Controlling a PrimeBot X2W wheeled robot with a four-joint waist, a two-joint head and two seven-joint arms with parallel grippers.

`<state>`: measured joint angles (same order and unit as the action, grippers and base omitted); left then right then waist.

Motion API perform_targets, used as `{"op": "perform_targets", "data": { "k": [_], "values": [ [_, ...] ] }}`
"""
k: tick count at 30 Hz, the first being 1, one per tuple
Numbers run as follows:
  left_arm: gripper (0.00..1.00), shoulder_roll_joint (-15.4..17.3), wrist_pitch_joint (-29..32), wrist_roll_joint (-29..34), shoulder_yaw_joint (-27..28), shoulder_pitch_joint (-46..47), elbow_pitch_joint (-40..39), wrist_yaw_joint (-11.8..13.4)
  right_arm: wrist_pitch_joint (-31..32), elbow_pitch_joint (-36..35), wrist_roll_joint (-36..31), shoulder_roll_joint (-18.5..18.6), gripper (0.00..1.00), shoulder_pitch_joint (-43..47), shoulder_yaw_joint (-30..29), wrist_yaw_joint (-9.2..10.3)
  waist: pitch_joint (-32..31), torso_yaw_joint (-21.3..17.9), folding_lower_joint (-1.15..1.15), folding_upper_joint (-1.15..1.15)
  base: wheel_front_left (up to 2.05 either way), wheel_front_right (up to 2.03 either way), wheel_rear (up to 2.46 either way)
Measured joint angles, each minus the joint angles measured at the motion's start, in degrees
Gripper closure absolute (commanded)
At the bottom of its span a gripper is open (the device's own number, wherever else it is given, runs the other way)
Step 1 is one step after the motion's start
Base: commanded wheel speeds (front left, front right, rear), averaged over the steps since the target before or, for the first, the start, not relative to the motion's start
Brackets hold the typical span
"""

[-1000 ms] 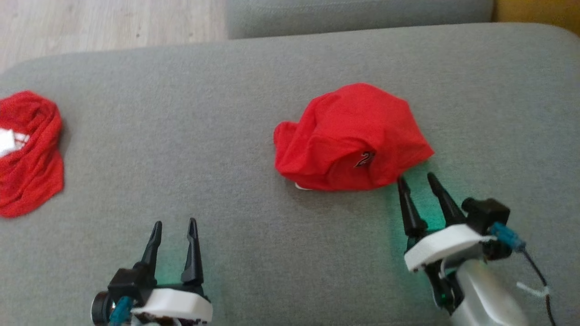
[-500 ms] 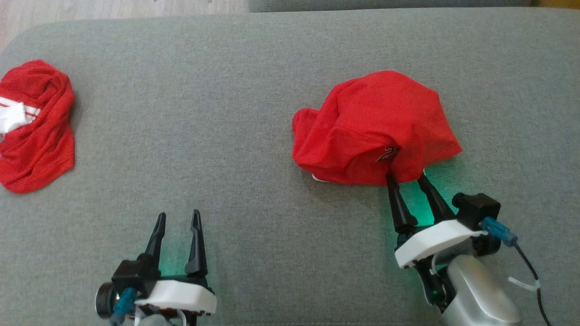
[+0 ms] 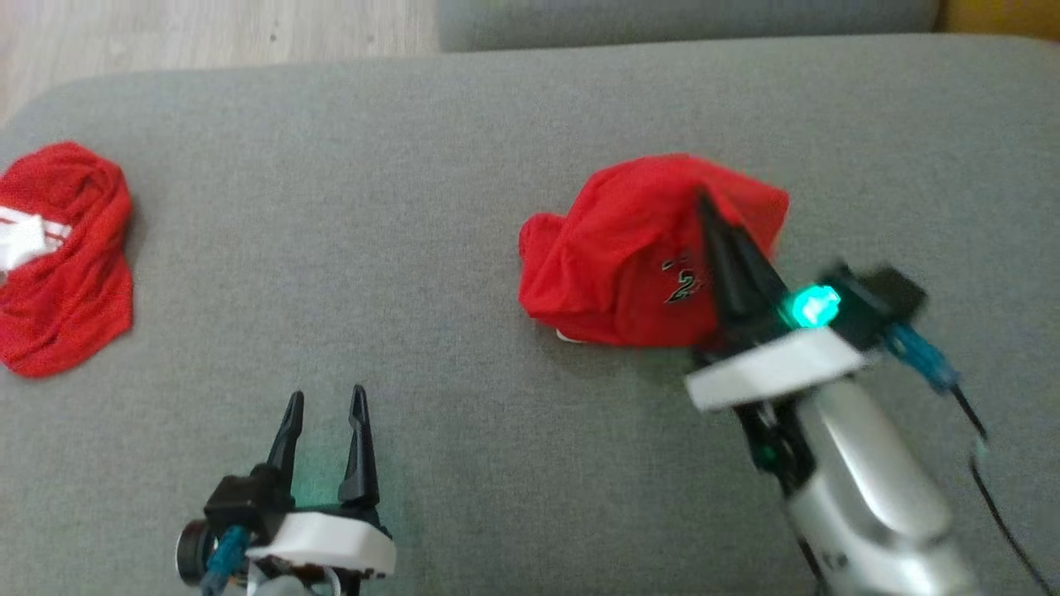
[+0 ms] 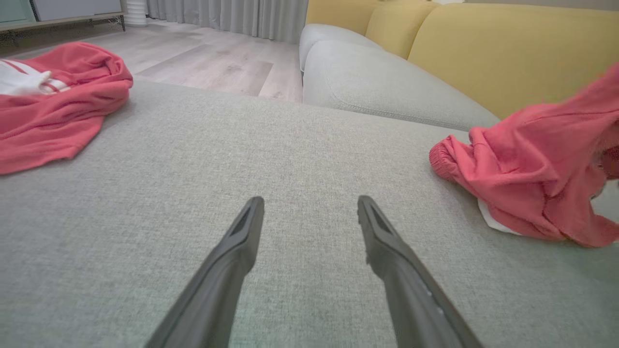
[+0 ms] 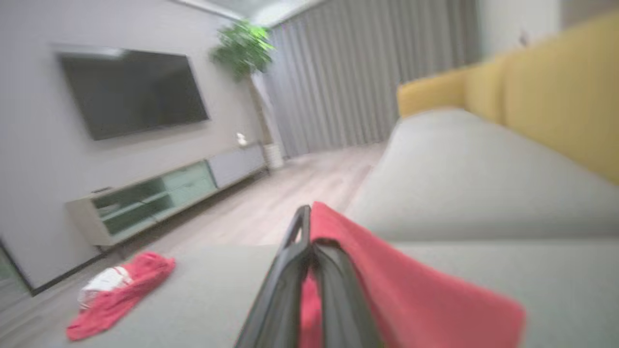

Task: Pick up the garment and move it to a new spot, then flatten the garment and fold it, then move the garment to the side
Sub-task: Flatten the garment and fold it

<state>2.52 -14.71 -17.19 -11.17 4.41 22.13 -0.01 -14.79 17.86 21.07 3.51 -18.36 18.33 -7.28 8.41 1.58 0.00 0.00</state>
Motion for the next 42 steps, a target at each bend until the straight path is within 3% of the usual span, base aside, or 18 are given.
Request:
{"op": "perform_targets", "data": {
  "k": [5,11,14,18,22,23,24,28,31,34,39,42],
  "values": [
    [0.00,0.01,0.00,-1.14,-0.40,-1.27,1.09,-0.10,0.00,-2.86,-0.08,0.03,1.00,-12.99,9.65,-0.01,-3.31,-0.08,0.00,0.00,0.00,0.00,0.00],
    [0.00,0.02,0.00,-1.99,-1.27,-4.07,1.78,-0.49,0.00,-3.43,6.24,0.32,1.00,-24.40,15.62,-0.01,-6.88,2.16,-0.01,0.00,0.00,0.00,0.00],
    [0.00,0.07,0.00,-1.99,-1.00,-5.17,1.90,-0.49,0.00,1.04,8.28,0.32,1.00,-28.53,13.61,-0.01,-8.09,4.56,-0.01,0.00,0.00,0.00,0.00],
    [0.00,0.15,0.00,-1.99,-0.92,-6.06,1.89,-0.51,2.02,10.85,4.42,0.65,1.00,-29.76,7.66,-0.01,-8.01,6.77,-0.01,0.00,0.00,0.00,0.00],
    [0.00,0.16,0.00,-2.00,-1.81,-5.92,1.67,-0.51,3.02,21.43,0.01,4.61,1.00,-27.69,1.99,-0.01,-5.90,8.25,0.01,0.00,0.00,0.00,0.00],
    [0.00,0.15,0.00,-2.00,-1.97,-5.88,1.68,-0.51,3.72,24.88,-0.12,5.94,0.18,-26.61,0.16,-0.01,-5.30,8.57,0.01,0.00,0.00,0.00,0.00],
    [0.00,0.15,0.00,-2.00,-2.15,-5.84,1.67,-0.51,4.35,28.56,-1.15,7.71,0.00,-25.20,-1.05,-0.01,-4.69,8.87,0.01,0.00,0.00,0.00,0.00],
    [0.00,0.15,0.00,-1.99,-2.90,-5.22,1.71,-0.52,2.69,38.87,-3.67,11.89,0.00,-18.66,-8.27,-0.01,-2.70,10.01,0.01,0.00,0.00,0.00,0.00],
    [0.00,0.15,0.00,-1.98,-2.83,-4.24,1.67,-0.51,1.29,40.66,-5.47,11.25,0.00,-16.88,-10.55,-0.01,-1.75,10.01,0.01,0.00,0.00,0.00,0.00],
    [0.00,0.15,0.00,-1.96,-2.80,-3.69,1.74,-0.49,0.59,39.00,-6.69,8.70,0.00,-16.76,-10.84,-0.01,-1.54,9.14,0.01,0.00,0.00,0.00,0.00],
    [0.00,0.15,0.00,-1.96,-3.21,-3.26,1.65,-0.48,0.56,29.54,-8.03,4.71,0.00,-14.14,-7.98,-0.01,-1.71,8.14,0.01,0.00,0.00,0.00,0.00],
    [0.00,0.14,0.00,-1.98,-3.64,-3.24,1.66,-0.42,0.43,24.37,-7.92,2.15,0.00,-10.76,-0.97,-0.01,-1.91,7.89,0.00,0.00,0.00,0.00,0.00]
  ]
}}
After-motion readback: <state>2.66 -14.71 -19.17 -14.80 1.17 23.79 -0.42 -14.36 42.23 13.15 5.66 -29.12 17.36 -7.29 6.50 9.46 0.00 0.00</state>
